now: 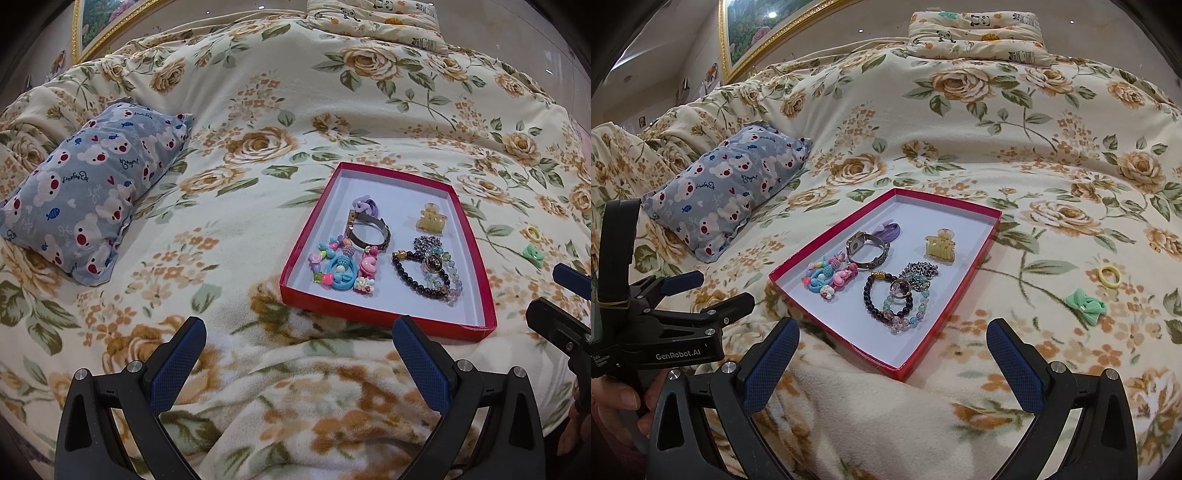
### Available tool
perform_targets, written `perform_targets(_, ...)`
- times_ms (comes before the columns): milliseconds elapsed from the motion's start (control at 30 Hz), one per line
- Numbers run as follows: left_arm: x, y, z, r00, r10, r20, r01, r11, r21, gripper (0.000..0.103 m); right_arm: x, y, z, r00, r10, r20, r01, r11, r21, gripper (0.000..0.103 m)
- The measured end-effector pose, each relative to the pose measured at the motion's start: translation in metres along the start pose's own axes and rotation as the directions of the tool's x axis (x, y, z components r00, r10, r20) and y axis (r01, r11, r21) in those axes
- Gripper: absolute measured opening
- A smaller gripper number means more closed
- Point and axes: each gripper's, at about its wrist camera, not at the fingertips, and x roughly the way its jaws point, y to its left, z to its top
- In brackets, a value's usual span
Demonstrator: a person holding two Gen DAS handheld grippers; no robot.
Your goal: Organize jewelry
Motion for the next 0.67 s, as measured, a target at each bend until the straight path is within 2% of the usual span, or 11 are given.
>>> perform_targets(667,0.0034,-0.0005,-0.0003,1.0,-0.004,-0.005,0.004,1.0,0.002,0.102,0.0023,-0.0003,-0.0012,1.0,0.004,-0.007,-0.004,1.0,0.002,0.102)
